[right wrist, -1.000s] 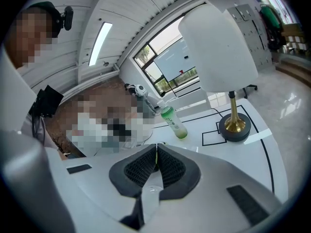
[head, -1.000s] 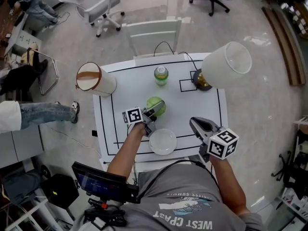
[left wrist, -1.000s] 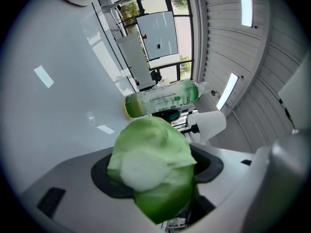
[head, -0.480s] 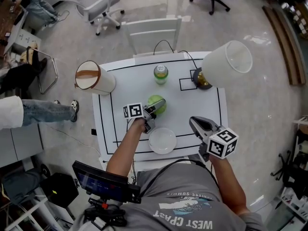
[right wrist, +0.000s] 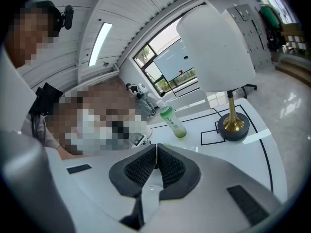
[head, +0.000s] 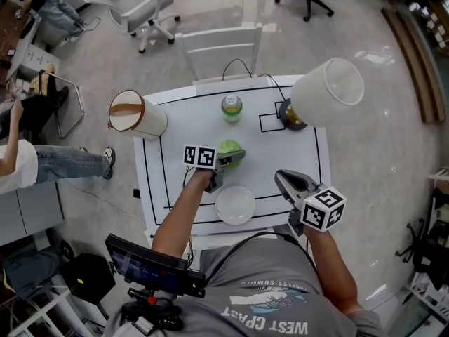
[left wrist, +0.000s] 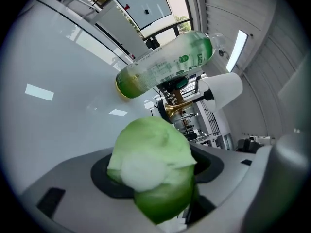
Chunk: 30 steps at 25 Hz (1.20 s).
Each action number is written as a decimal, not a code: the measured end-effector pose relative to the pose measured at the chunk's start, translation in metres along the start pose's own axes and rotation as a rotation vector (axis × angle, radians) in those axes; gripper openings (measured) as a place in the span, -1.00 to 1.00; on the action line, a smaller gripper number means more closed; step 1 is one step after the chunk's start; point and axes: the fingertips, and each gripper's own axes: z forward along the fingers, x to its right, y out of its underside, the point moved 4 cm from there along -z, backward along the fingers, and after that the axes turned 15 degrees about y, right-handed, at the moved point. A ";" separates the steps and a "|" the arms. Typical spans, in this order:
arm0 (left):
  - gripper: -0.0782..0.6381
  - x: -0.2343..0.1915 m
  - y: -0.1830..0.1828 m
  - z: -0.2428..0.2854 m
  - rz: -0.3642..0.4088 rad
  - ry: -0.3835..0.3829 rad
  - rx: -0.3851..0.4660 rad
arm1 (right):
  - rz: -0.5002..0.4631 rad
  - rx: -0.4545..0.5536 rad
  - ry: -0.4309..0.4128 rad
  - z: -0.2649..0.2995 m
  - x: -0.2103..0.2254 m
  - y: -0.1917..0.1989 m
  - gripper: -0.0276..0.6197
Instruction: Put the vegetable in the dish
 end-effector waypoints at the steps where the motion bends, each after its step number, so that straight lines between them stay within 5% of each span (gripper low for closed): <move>1: 0.08 -0.001 0.000 0.000 -0.005 0.003 -0.003 | 0.001 0.000 0.000 0.000 0.000 0.001 -0.89; 17: 0.09 0.003 0.000 0.000 0.113 -0.042 -0.082 | -0.002 0.000 0.003 -0.002 0.000 0.001 -0.89; 22: 0.08 0.009 0.005 0.002 0.201 -0.076 -0.167 | -0.002 0.001 0.002 -0.003 -0.001 0.001 -0.89; 30: 0.06 0.021 0.023 0.006 0.270 -0.017 -0.339 | 0.002 -0.002 0.007 -0.003 0.001 0.004 -0.89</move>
